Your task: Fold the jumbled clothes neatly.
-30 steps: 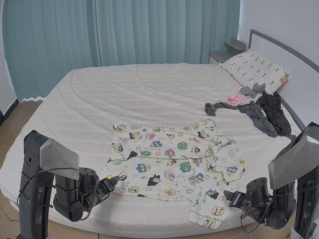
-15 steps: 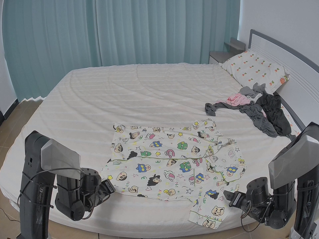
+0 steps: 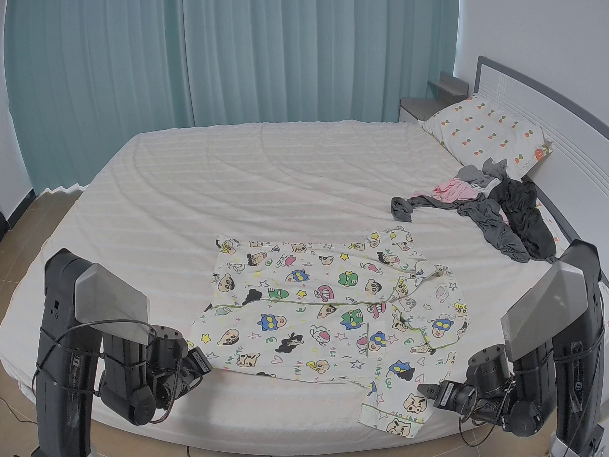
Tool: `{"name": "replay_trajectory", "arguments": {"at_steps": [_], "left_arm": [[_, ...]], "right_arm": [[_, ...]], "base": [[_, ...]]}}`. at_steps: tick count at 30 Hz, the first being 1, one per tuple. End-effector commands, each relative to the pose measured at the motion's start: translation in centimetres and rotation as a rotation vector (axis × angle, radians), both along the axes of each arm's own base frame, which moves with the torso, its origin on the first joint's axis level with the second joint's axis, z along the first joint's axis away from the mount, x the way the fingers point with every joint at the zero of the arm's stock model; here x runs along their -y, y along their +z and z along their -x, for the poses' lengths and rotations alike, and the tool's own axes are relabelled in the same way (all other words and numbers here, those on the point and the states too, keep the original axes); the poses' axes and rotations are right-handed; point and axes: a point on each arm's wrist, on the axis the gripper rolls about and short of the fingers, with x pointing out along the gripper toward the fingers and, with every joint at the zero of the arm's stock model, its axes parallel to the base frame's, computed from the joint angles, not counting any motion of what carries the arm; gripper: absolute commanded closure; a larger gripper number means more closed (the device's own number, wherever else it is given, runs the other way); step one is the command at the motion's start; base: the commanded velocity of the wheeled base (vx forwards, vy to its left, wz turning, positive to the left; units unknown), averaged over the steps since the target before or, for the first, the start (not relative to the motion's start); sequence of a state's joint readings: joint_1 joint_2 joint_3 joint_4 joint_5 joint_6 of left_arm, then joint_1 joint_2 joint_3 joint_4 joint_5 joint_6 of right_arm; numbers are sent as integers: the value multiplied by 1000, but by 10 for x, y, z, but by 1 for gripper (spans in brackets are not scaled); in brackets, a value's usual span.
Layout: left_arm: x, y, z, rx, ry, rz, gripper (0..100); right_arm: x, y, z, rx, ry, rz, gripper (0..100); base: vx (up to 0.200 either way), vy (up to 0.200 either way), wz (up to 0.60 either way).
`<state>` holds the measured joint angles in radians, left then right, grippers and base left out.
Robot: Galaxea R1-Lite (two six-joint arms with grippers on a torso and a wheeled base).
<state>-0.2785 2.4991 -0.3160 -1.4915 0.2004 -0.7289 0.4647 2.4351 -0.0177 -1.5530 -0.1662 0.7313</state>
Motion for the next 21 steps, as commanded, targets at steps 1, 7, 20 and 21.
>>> {"name": "replay_trajectory", "arguments": {"at_steps": [1, 7, 20, 21], "left_arm": [[-1, 1, 4, -8, -1, 2, 100], [-1, 1, 3, -7, 1, 2, 100], [0, 2, 2, -2, -6, -3, 100], [-1, 2, 3, -2, -5, -5, 100]], "right_arm": [[-4, -11, -6, -2, 29, 11, 0], [-9, -14, -17, 26, 74, -18, 0], [-13, -24, -30, 48, 136, -16, 100], [-12, -24, -29, 44, 140, -12, 100]], "base": [[0, 0, 0], [0, 0, 0], [0, 0, 0], [0, 0, 0]]}}
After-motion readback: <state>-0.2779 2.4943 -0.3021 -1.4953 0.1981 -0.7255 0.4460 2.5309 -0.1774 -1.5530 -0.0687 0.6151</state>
